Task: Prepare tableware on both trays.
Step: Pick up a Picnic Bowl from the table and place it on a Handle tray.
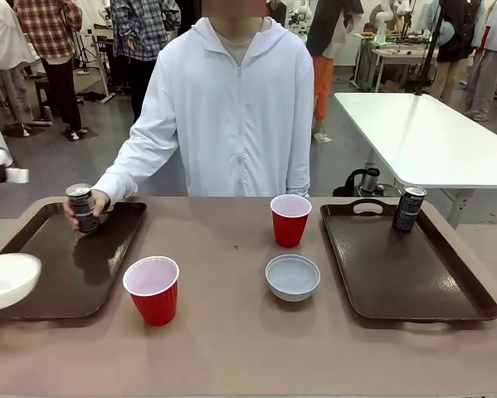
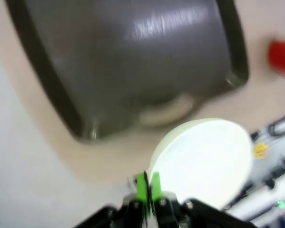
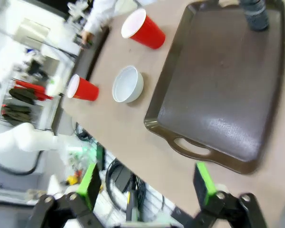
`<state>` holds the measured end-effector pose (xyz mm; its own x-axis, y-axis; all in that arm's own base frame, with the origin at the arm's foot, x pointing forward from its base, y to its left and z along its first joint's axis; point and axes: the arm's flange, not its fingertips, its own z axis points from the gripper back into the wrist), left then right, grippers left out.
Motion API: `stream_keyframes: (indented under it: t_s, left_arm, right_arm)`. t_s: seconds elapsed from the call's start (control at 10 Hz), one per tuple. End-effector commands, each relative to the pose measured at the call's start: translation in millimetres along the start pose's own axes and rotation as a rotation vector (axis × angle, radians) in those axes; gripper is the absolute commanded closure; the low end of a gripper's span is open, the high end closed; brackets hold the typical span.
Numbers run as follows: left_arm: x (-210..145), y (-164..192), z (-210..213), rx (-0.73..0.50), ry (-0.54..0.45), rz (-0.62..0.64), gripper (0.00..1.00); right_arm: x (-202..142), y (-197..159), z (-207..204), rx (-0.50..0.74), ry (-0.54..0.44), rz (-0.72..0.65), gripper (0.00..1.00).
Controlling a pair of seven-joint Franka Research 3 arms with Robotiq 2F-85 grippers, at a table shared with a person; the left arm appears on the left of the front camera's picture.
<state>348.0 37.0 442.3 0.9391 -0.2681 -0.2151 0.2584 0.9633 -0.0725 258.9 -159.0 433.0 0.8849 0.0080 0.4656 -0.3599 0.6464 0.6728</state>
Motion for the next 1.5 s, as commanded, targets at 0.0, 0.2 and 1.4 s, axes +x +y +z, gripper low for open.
stream_keyframes:
  t_s: [0.0,0.2,1.4]
  left_arm:
    - [-19.3,-5.6,10.7,0.023,-0.008,-0.052,0.96]
    - [-17.2,-4.0,7.7,0.004,-0.007,-0.042,0.96]
    - [99.9,4.1,-63.1,-0.131,-0.272,-0.036,0.96]
  right_arm:
    - [1.7,-1.2,0.0,0.02,-0.017,0.011,0.0]
    - [1.7,-1.2,0.0,0.02,-0.017,0.011,0.0]
    - [1.7,-1.2,0.0,0.02,-0.017,0.011,0.0]
